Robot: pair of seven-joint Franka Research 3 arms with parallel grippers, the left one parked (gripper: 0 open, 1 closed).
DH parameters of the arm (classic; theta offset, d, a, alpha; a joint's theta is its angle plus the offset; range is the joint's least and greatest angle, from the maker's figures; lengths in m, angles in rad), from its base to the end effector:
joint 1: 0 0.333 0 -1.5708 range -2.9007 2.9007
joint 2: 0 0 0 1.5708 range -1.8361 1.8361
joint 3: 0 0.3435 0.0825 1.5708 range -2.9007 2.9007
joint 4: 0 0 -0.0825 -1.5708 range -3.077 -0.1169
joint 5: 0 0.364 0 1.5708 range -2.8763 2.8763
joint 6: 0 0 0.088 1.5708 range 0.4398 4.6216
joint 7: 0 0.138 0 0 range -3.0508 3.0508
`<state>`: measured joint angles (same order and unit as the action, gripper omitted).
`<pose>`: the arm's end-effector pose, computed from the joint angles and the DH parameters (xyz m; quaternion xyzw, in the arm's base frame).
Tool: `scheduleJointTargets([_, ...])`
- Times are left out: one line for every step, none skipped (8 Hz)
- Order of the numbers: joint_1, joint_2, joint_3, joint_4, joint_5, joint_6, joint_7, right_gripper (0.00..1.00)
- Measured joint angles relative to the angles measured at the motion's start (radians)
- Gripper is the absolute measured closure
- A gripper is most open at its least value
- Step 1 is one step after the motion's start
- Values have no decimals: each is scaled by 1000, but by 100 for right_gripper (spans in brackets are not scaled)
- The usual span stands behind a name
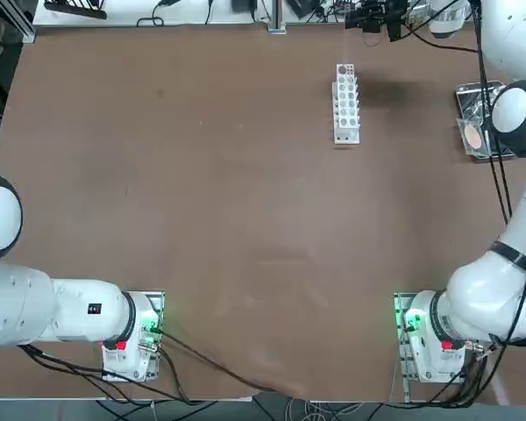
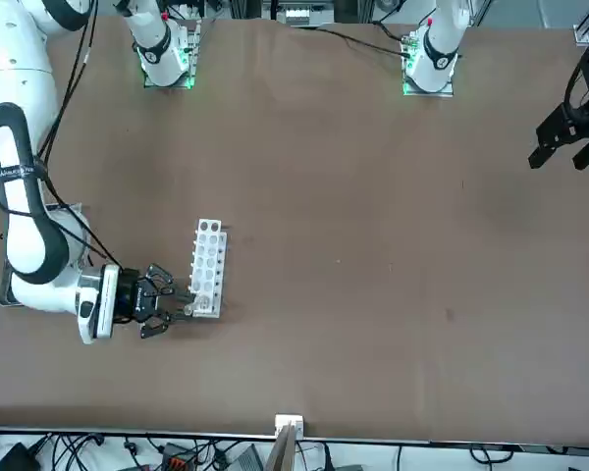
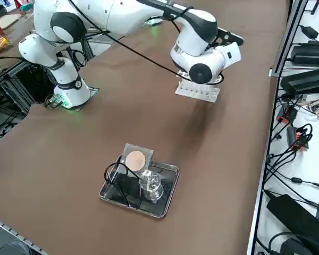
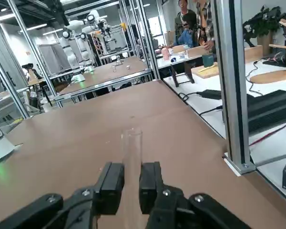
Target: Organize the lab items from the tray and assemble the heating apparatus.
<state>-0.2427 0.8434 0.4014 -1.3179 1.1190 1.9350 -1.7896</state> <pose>0.7441 0.1213 0.3155 -0.6423 -0.4691 -0.3871 0.4664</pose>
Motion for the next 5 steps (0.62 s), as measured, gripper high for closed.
scheduleJointTargets([2, 1, 0, 0, 0, -3, -18, 78])
scheduleJointTargets([3, 3, 0, 0, 0, -10, -36, 78])
scheduleJointTargets([2, 5, 0, 0, 1, -16, -49, 78])
scheduleJointTargets([1, 7, -1, 0, 1, -19, -62, 78])
scheduleJointTargets([0, 11, -1, 0, 1, -22, -73, 78])
